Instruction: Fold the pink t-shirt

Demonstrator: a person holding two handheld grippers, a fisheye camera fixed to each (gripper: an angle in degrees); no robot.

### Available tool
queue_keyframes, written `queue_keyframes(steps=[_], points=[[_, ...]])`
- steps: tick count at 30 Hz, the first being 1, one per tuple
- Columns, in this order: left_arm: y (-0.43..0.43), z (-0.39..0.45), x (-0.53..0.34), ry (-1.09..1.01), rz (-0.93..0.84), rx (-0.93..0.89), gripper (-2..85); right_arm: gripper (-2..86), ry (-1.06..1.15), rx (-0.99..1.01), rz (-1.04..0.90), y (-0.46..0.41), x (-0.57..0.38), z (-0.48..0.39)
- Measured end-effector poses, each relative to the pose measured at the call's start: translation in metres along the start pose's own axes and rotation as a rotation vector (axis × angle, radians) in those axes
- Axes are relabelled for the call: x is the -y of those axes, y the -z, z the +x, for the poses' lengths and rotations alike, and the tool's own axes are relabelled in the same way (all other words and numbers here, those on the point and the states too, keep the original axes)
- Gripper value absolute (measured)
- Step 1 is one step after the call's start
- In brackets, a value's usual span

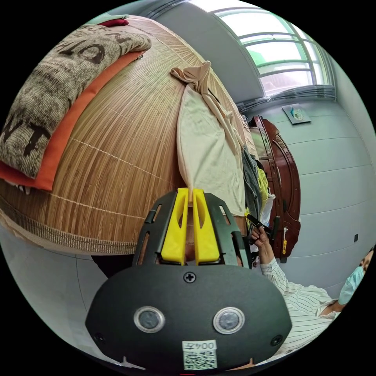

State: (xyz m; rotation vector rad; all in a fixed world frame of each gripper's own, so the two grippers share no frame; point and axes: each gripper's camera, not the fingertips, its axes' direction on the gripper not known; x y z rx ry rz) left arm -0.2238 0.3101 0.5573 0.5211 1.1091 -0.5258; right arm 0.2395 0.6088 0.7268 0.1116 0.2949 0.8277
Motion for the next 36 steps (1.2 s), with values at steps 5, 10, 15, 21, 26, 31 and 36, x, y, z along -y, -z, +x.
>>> queue_keyframes(steps=[5,10,15,21,26,31,36], points=[[0.013,0.004,-0.004,-0.025,-0.01,0.004,1.8,1.3,0.037,0.054,0.013,0.029,-0.001,-0.008],[0.025,0.003,-0.017,-0.057,-0.071,0.064,1.9,0.7,0.12,0.069,-0.04,0.046,-0.014,-0.02],[0.033,-0.009,-0.047,-0.042,-0.085,0.06,1.9,0.4,0.202,0.022,-0.117,0.039,-0.045,-0.041],[0.045,-0.019,-0.089,-0.023,-0.074,0.05,1.9,0.6,0.209,0.022,-0.158,0.028,-0.082,-0.051],[0.048,-0.017,-0.108,-0.04,-0.08,0.068,2.4,1.1,0.174,0.072,-0.173,0.024,-0.1,-0.052],[0.059,-0.019,-0.124,-0.069,-0.062,0.129,4.6,2.1,0.163,0.098,-0.187,0.016,-0.111,-0.055],[0.112,0.0,-0.136,-0.108,0.085,0.224,6.2,3.6,0.107,0.116,-0.07,0.044,-0.112,-0.047]])
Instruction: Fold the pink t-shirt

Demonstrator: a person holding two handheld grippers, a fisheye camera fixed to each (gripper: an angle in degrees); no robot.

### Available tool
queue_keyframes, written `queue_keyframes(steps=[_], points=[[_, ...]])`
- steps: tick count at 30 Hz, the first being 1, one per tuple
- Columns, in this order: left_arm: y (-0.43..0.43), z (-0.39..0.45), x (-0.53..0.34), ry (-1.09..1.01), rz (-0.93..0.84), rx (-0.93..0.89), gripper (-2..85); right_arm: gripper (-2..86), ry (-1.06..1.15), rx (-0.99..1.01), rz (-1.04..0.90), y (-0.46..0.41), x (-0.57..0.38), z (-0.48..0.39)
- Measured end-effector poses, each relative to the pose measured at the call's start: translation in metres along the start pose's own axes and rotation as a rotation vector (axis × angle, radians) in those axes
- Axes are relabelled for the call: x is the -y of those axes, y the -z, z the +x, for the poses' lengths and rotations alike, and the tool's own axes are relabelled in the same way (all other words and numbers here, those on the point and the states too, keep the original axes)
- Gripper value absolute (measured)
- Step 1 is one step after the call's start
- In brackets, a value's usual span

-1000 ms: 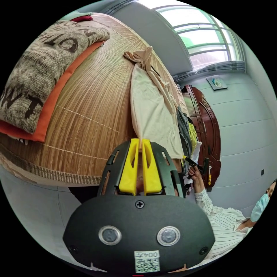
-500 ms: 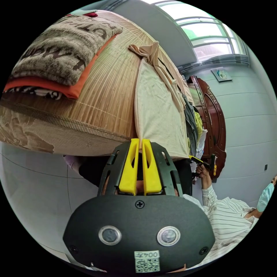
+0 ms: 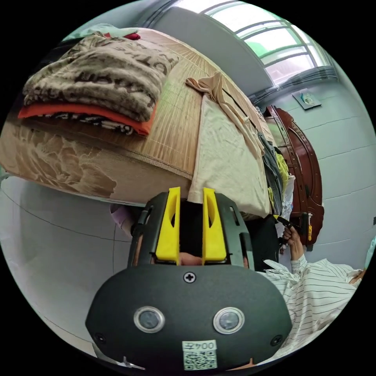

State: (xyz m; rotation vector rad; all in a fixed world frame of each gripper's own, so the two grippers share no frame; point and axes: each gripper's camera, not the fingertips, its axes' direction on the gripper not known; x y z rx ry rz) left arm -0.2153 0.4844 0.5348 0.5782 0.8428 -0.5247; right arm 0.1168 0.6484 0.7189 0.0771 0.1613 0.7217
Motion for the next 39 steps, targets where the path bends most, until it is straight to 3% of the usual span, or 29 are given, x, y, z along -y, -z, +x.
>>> queue_keyframes(steps=[5,9,12,17,24,34,39], points=[[-0.009,0.067,0.046,-0.216,0.102,-0.078,2.6,2.8,0.045,0.088,0.085,-0.001,0.033,-0.031],[-0.091,0.117,0.101,-0.327,0.056,0.021,1.1,0.0,0.183,0.094,0.062,-0.028,0.068,-0.09],[-0.132,0.132,0.126,-0.322,0.134,0.148,0.5,-0.2,0.272,0.116,0.111,-0.034,0.098,-0.144],[-0.178,0.114,0.148,-0.268,0.054,0.142,0.3,4.1,0.409,0.117,0.162,-0.041,0.168,-0.228],[-0.19,0.065,0.169,-0.143,-0.036,-0.06,0.2,8.2,0.627,-0.027,0.159,-0.096,0.275,-0.365],[-0.188,0.039,0.177,-0.119,-0.03,-0.125,0.1,10.0,0.917,-0.361,0.013,-0.228,0.383,-0.539],[-0.186,0.029,0.181,-0.111,-0.028,-0.149,0.1,3.6,1.031,-0.35,-0.164,-0.251,0.405,-0.567]])
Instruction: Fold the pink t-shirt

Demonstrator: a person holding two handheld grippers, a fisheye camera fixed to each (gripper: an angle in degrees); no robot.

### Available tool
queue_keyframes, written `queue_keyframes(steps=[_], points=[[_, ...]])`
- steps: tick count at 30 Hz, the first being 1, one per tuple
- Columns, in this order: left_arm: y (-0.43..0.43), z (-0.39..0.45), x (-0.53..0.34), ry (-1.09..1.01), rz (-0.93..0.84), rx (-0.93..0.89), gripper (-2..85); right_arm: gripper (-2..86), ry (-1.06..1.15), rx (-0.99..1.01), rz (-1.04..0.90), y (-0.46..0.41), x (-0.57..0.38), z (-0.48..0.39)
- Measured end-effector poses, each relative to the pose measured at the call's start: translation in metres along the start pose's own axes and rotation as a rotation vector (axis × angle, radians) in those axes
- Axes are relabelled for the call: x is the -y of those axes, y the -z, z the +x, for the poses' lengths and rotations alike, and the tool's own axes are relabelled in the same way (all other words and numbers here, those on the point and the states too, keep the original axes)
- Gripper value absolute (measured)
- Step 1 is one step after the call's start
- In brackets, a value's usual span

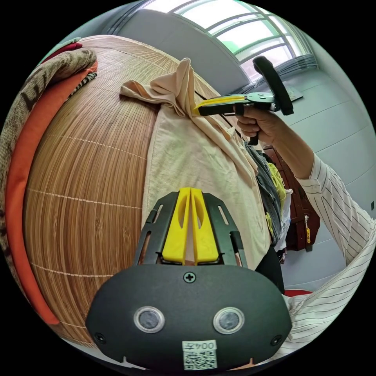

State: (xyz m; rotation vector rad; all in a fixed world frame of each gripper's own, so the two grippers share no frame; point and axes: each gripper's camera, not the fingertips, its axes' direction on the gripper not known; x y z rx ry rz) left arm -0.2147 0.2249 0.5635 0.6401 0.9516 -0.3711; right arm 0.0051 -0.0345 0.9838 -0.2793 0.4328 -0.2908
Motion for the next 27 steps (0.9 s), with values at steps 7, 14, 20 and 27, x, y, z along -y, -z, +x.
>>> queue_keyframes(steps=[7,14,20,27], points=[[0.006,-0.011,0.004,0.009,0.005,-0.025,0.1,0.5,-0.132,-0.259,0.044,0.041,0.046,0.051],[0.01,-0.019,0.007,0.02,0.011,-0.046,0.1,5.1,-0.392,-0.472,0.009,0.048,0.08,0.111],[0.013,-0.023,0.009,0.031,0.01,-0.051,0.3,4.9,-0.498,-0.453,0.061,0.063,0.021,0.133],[0.016,-0.025,0.011,0.055,0.006,-0.066,0.7,3.4,-0.606,-0.014,0.3,0.119,-0.231,0.108]])
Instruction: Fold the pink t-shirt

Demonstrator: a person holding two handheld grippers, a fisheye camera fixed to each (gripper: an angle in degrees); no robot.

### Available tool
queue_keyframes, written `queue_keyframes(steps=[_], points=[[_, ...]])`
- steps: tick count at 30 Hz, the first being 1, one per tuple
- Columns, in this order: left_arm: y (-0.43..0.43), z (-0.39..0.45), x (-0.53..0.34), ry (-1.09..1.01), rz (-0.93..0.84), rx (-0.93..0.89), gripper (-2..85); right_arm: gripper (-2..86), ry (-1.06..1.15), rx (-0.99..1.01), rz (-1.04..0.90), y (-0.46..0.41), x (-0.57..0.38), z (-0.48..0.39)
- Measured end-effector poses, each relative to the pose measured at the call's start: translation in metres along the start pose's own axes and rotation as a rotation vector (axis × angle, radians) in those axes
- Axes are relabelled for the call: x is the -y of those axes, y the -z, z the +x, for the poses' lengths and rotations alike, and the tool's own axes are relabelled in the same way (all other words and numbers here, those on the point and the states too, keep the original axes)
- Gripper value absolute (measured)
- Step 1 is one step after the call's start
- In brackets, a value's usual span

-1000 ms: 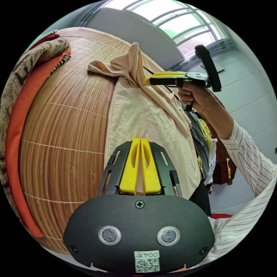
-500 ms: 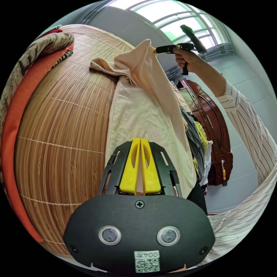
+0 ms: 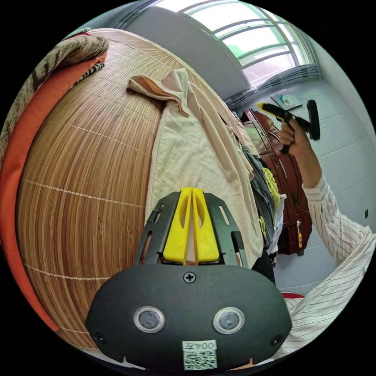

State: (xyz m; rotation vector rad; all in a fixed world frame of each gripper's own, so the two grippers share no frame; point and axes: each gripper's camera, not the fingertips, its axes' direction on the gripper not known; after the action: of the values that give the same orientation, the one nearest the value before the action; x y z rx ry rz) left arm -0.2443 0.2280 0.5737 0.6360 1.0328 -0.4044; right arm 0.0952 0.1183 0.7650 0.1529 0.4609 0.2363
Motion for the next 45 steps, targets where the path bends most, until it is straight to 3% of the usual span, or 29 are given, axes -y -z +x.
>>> queue_keyframes(steps=[2,8,11,13,22,35,40,45], points=[[0.001,-0.001,0.0,0.012,0.002,-0.013,0.8,2.2,-0.103,0.138,-0.01,0.041,-0.112,0.051],[0.032,0.036,-0.003,-0.047,0.027,0.011,1.9,5.8,-0.426,0.23,-0.096,0.093,-0.381,0.119],[0.071,0.065,-0.023,-0.087,0.061,0.022,4.2,8.5,-0.508,0.256,-0.095,0.096,-0.455,0.131],[0.094,0.072,-0.053,-0.096,0.038,0.139,6.8,9.7,-0.559,0.307,-0.097,0.091,-0.48,0.139],[0.117,0.043,-0.152,0.007,0.007,0.233,9.2,10.1,-0.655,0.263,-0.159,0.054,-0.502,0.172],[0.078,0.095,-0.158,-0.104,-0.004,0.365,8.6,11.2,-0.697,0.237,-0.194,0.04,-0.515,0.206],[0.068,0.106,-0.156,-0.072,-0.039,0.442,2.8,11.1,-0.666,0.187,-0.207,0.037,-0.514,0.21],[0.088,0.123,-0.16,-0.057,-0.008,0.442,1.4,4.9,-0.599,0.165,-0.273,0.033,-0.511,0.214]])
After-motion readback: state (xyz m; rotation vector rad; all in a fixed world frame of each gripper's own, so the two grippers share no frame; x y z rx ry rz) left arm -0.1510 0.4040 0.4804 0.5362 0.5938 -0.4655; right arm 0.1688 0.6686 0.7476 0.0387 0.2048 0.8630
